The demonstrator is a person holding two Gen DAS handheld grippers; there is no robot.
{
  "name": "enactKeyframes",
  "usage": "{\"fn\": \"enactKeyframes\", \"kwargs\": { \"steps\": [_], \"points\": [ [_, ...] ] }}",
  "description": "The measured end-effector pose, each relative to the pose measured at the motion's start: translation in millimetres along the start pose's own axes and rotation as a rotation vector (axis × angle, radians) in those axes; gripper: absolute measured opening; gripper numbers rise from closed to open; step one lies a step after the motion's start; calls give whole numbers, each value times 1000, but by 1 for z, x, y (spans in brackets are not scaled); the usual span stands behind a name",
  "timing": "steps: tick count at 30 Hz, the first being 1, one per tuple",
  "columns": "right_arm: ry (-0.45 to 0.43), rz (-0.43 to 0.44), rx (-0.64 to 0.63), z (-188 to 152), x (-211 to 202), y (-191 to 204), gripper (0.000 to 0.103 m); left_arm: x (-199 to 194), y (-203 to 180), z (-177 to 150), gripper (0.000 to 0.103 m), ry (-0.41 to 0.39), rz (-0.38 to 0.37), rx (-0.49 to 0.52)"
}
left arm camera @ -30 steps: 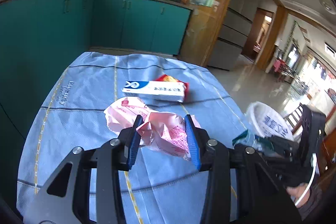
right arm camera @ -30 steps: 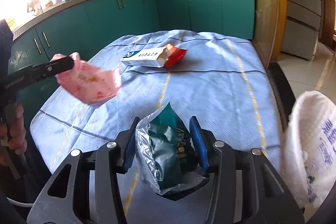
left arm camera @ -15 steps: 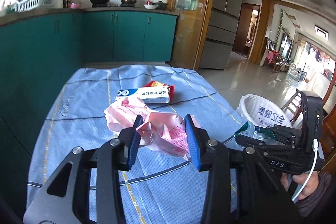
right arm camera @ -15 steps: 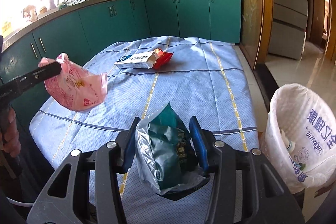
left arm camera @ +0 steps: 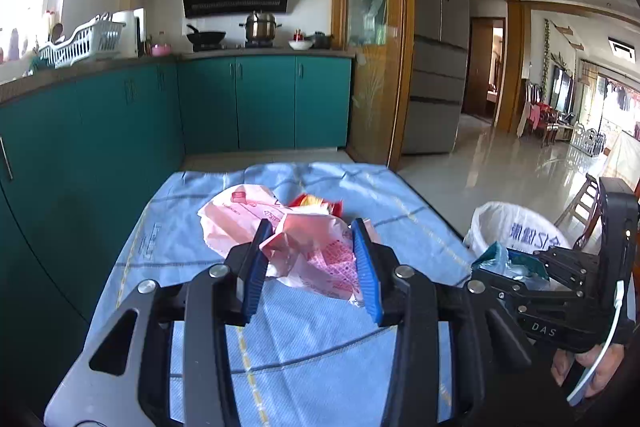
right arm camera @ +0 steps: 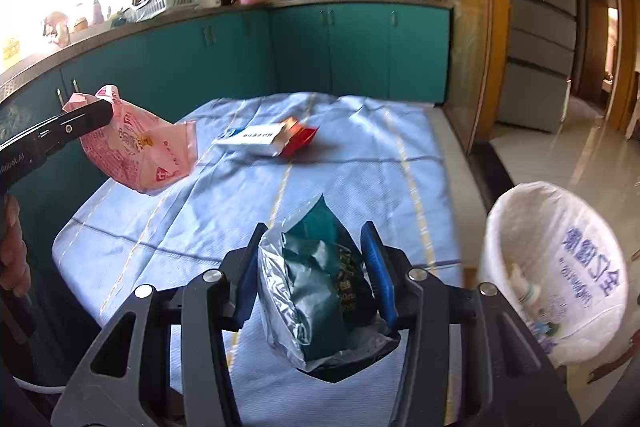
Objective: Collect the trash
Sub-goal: 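Lift the pink bag and green wrapper and carry them toward the wastebasket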
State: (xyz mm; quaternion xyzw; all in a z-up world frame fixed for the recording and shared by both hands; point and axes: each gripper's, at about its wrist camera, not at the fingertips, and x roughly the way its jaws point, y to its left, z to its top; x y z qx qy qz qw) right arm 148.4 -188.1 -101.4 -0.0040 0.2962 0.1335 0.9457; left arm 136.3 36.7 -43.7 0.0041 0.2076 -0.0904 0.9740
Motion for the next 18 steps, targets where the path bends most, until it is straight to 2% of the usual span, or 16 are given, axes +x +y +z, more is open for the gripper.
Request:
{"fn": "enactKeyframes", "kwargs": {
  "steps": [6, 9, 18],
  "points": [
    [-50, -49, 56, 1, -24, -33, 48, 7, -27, 12, 41, -29, -55, -1],
    [-70, -127, 108, -5, -34, -63, 48, 23, -51, 13, 41, -15, -93, -1],
    [-96, -331, 299, -36, -46, -153, 48, 84, -140, 17, 41, 49, -302, 42]
  ]
}}
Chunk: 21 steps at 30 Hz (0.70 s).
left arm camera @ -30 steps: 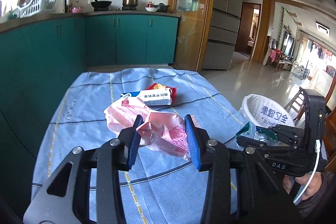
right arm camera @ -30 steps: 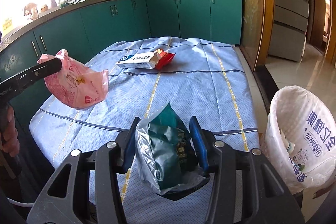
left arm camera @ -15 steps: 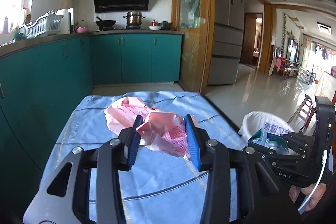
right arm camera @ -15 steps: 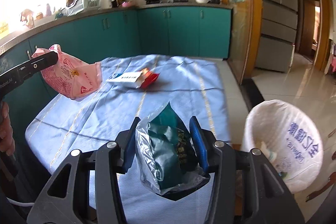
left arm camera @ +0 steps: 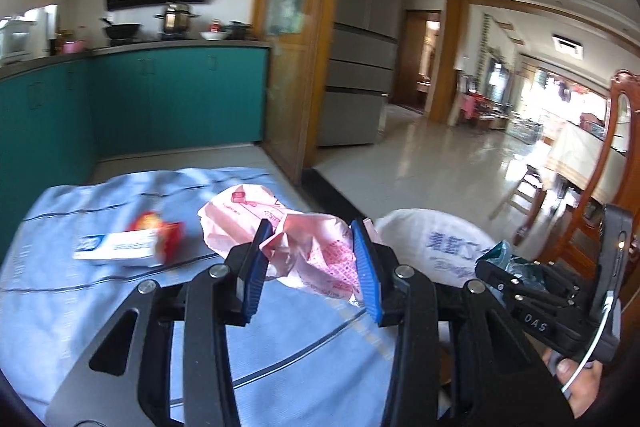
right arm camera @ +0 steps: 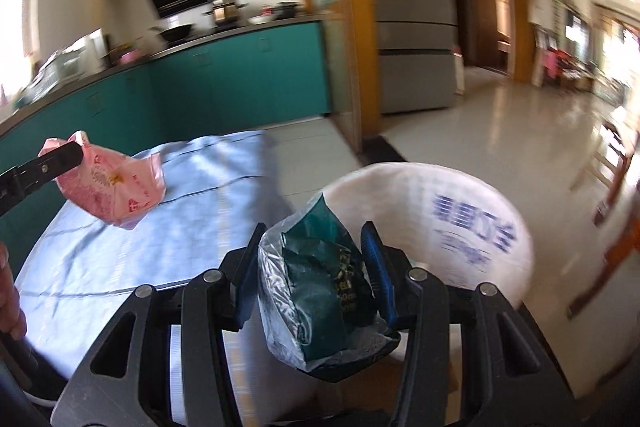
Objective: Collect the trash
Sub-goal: 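Lift the pink bag and green wrapper and carry them toward the wastebasket, then open both tools over the wastebasket to drop the bag and wrapper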
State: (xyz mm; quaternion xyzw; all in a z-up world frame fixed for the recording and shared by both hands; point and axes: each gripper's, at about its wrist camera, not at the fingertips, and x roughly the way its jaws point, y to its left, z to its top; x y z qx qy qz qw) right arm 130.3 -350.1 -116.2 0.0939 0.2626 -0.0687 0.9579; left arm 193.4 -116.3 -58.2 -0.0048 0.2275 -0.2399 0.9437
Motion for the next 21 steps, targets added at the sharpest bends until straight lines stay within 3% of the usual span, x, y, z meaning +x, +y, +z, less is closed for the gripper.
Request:
{"fn": "enactKeyframes", "kwargs": {
  "steps": [9, 18, 21],
  "points": [
    [-27, -122, 11, -4, 21, -49, 48, 78, -58, 9, 41, 46, -114, -6],
    [8, -133, 51, -21, 40, -90, 48, 147, -102, -16, 43, 164, -187, 10],
    [22, -127, 56, -21, 46, -94, 48, 159, -103, -20, 50, 183, -193, 10]
  ]
}}
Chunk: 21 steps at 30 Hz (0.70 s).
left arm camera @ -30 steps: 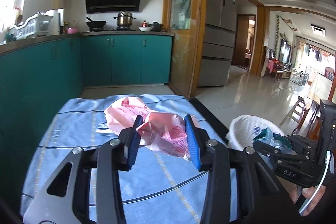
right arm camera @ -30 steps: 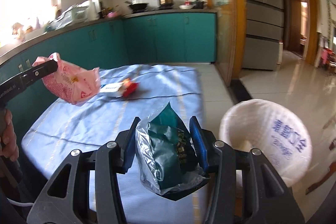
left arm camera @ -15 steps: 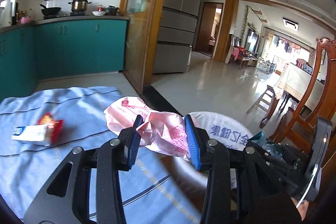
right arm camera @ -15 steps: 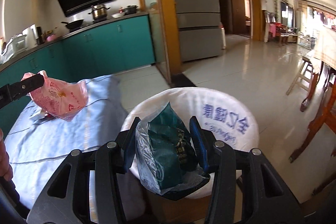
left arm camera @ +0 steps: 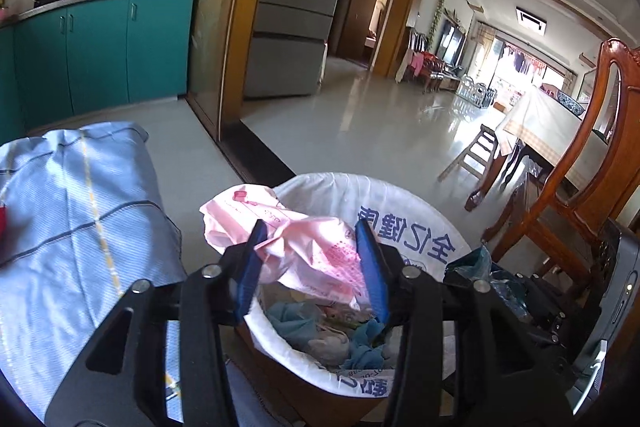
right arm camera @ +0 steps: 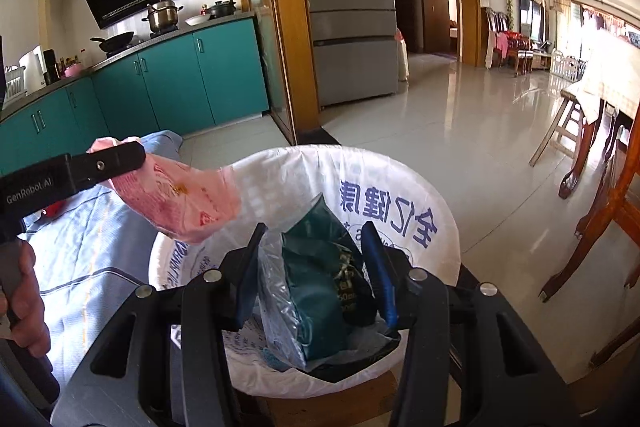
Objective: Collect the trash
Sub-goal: 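Open both tools over the wastebasket to drop the bag and wrapper, then move both open tools back over the table toward the remaining items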
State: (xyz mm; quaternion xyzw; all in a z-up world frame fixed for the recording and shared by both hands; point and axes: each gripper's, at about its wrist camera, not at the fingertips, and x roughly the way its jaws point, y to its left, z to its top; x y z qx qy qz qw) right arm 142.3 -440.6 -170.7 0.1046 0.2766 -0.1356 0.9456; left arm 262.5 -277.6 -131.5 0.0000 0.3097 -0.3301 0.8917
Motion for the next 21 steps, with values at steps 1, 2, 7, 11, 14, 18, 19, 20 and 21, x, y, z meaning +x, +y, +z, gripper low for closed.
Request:
{"fn": "enactKeyframes", "kwargs": {
  "steps": [1, 2, 7, 11, 14, 18, 19, 20, 21],
  "points": [
    [1, 2, 5, 0, 2, -1, 48, 3, 0, 0, 54, 1, 2, 0],
    [2, 4, 8, 2, 3, 0, 49, 5, 1, 0, 58, 2, 1, -2],
    [8, 2, 2, 5, 7, 5, 70, -1, 11, 2, 71, -5, 9, -21],
    [-7, 6, -21, 9, 3, 16, 85, -24, 28, 5, 74, -45, 89, -16],
    [-3, 54, -29, 15, 2, 32, 86, -51, 56, 7, 74, -93, 233, -14],
    [2, 145, -87, 25, 2, 69, 87, -91, 124, 7, 74, -138, 431, -83],
    [2, 169, -101, 27, 2, 79, 88, -99, 141, 9, 74, -140, 463, -108],
    [2, 198, -114, 30, 2, 90, 88, -109, 164, 9, 74, -140, 499, -149],
    [-2, 232, -132, 34, 3, 106, 89, -116, 181, 9, 74, -138, 524, -184]
  ]
}}
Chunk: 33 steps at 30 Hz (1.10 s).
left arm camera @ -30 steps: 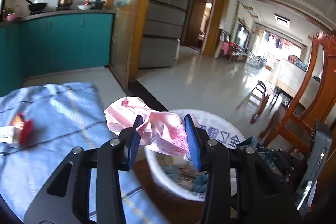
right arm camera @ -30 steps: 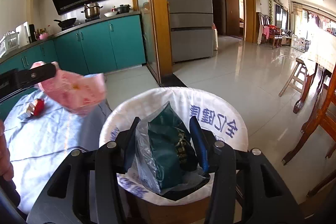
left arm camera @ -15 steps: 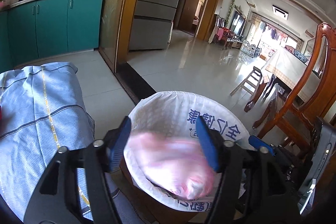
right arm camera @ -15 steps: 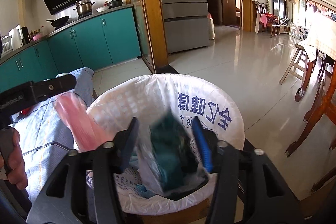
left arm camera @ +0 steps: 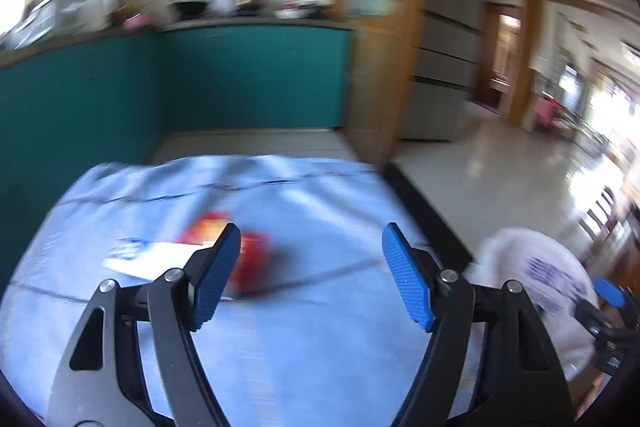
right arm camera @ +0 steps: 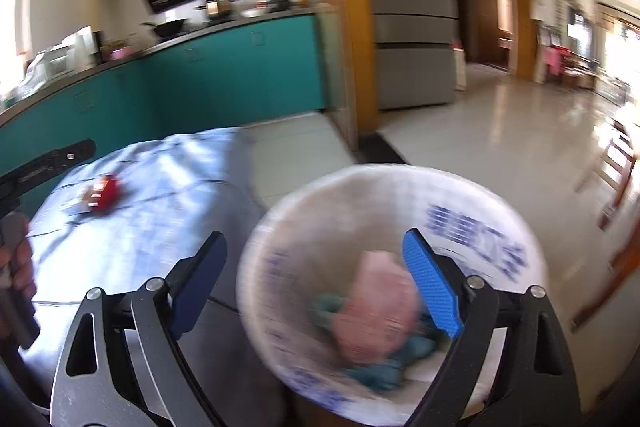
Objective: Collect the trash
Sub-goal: 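Move both open tools back over the table toward the remaining items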
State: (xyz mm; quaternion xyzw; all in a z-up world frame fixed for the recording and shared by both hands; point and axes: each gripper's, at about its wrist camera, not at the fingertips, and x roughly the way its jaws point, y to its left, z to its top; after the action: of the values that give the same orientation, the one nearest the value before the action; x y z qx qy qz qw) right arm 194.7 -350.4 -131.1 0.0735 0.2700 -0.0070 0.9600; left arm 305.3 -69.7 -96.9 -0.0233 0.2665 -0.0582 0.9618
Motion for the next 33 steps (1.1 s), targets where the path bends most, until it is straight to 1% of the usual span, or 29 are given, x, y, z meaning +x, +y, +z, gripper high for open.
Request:
{"fn": "enactKeyframes", "kwargs": {
  "steps": [3, 4, 5, 6, 7, 9, 11, 12, 13, 14, 17, 20, 22, 24, 27, 30, 33],
  "points": [
    [4, 61, -48, 14, 11, 33, 89, 21, 60, 17, 75, 51, 85, -105],
    [6, 94, -67, 19, 15, 51, 89, 28, 72, 21, 75, 60, 113, -126],
    [6, 111, -76, 22, 17, 60, 89, 40, 85, 26, 75, 80, 155, -148],
    [6, 131, -94, 26, 20, 76, 89, 49, 93, 29, 75, 95, 180, -161],
    [4, 138, -106, 28, 21, 85, 89, 64, 105, 30, 75, 130, 213, -172],
    [3, 154, -143, 32, 27, 109, 89, 87, 117, 31, 75, 191, 247, -177],
    [12, 170, -161, 35, 36, 127, 89, 107, 124, 28, 75, 260, 247, -167],
    [21, 185, -166, 37, 42, 136, 89, 117, 124, 26, 74, 307, 253, -141],
    [32, 197, -169, 38, 48, 143, 89, 123, 123, 22, 70, 337, 253, -119],
    [39, 205, -171, 39, 52, 148, 89, 121, 123, 17, 67, 353, 249, -104],
    [55, 237, -181, 44, 67, 167, 89, 108, 130, 0, 64, 362, 241, -71],
    [66, 262, -195, 54, 85, 183, 89, 87, 140, -17, 64, 376, 183, -60],
    [93, 298, -199, 59, 101, 196, 89, 63, 145, -29, 63, 380, 126, -48],
    [130, 340, -220, 61, 119, 214, 89, 37, 154, -37, 63, 366, 101, -27],
    [178, 375, -246, 60, 141, 241, 92, 1, 173, -40, 63, 321, 110, -32],
    [216, 397, -278, 59, 162, 268, 96, -30, 199, -36, 63, 260, 146, -74],
    [243, 362, -338, 55, 186, 296, 98, -44, 219, -33, 64, 229, 161, -117]
  ]
}}
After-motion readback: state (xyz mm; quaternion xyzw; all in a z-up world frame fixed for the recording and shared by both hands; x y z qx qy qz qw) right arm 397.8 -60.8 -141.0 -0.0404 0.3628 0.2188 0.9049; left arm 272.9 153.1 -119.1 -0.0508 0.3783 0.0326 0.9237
